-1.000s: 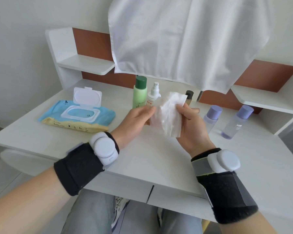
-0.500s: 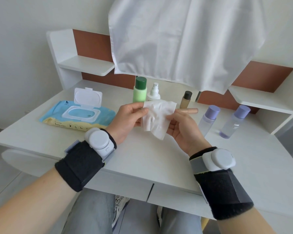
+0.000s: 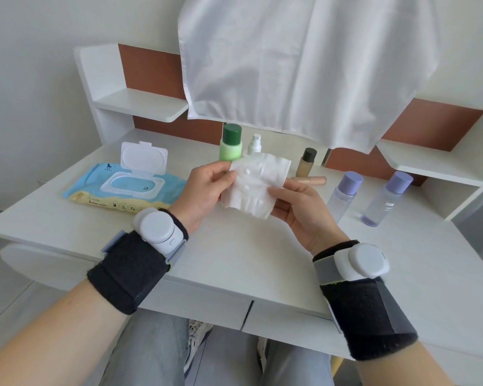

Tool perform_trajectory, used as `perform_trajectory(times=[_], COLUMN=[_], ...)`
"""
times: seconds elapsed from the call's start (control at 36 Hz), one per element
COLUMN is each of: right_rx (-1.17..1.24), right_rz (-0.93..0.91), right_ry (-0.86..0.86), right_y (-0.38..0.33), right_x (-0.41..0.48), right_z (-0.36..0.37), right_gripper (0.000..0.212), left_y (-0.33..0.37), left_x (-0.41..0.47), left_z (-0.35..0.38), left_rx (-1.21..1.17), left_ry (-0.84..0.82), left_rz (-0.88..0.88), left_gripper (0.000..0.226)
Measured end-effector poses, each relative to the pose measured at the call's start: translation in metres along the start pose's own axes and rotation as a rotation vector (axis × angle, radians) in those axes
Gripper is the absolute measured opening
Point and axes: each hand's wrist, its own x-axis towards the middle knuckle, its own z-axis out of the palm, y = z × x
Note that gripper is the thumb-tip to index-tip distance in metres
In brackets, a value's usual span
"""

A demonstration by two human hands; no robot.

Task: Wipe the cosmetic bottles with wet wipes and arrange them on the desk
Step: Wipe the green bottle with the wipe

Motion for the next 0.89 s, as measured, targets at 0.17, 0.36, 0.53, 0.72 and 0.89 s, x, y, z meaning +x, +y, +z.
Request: perform_trajectory(times=[0.17,0.36,0.53,0.72,0.89], right_rx=[-0.008,-0.035,-0.109,-0.169,-0.206], right_rz=[-0.033,-0.140,-0.194,-0.253,-0.272], right_ry=[0.091,0.102,0.117,0.100,0.167], right_y=[0.0006,0.0034,0.0062,0.0017,0.0020], right_x=[0.0010,0.0035,0.0050,-0.0001,0.0011], right_z=[-0.0024,-0.0029,-0.0020,0.0031,0.0011], right_gripper=[0.020,0.046,0.054,0.063,0.060], left_y=[-0.0030,0.0011,0.0031,-0.0007,-0.0008], left_x=[-0.0004,-0.0019,-0.0014,0.0012,0.0000], left_z=[-0.0009,0.0012,0.0001,-0.0017,-0.0001], left_rx=[-0.007,-0.052,-0.083,-0.027,0.072], left_ry=[-0.040,-0.077,-0.062,-0.025,0.015], left_rz=[0.011,-0.030,-0.043,-0.009,0.079], left_gripper=[0.024,0.035,0.037,0.042,0.039])
